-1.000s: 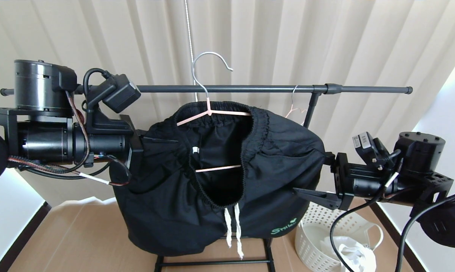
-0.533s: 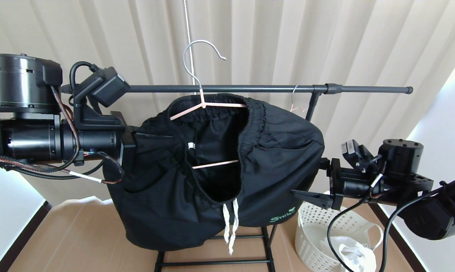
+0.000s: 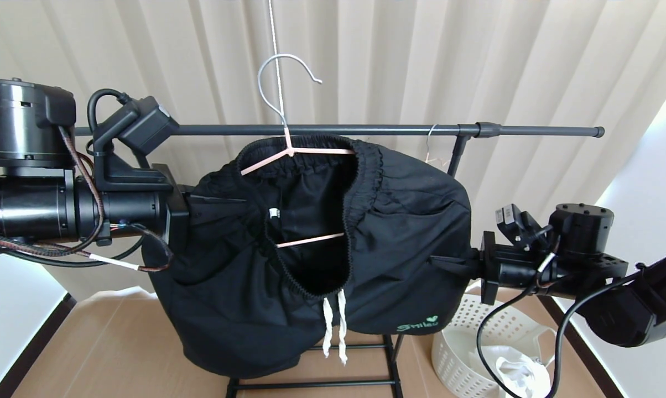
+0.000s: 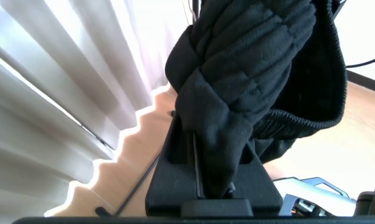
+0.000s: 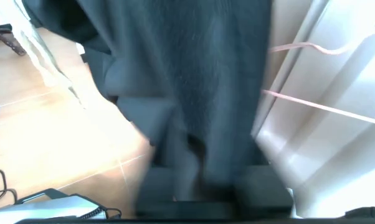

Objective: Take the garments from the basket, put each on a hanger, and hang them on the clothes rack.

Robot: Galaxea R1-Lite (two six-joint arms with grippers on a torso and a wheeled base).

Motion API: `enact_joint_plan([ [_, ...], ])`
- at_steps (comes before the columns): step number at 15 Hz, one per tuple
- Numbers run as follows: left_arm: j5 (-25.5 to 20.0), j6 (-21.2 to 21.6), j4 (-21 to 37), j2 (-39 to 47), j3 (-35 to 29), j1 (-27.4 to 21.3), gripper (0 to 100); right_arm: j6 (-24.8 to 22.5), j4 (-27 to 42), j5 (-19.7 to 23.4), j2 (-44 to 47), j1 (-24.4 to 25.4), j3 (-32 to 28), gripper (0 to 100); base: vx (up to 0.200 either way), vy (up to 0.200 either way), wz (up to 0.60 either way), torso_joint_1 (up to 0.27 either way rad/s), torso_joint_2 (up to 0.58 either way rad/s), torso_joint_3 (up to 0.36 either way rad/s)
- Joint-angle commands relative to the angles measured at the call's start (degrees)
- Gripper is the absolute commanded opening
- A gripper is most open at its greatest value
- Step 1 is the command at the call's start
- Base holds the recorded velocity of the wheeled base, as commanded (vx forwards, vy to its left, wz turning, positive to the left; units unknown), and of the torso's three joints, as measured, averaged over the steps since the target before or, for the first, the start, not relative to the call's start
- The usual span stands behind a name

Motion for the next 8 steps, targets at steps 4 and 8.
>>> enact_joint_plan([
  [4,-0.1,-1.1,0.0,-1.4,0.3,2.3,0,0.0,0.1,0.0,1.7,-2.1,-1.5,0,0.0,0.0,0.0,0.0,0.0,0.0],
  [8,-0.2,-2.5,0.0,-2.7,0.5,3.0,0,0.1,0.3,0.0,3.7,-3.2,-2.8,0,0.0,0.0,0.0,0.0,0.0,0.0],
])
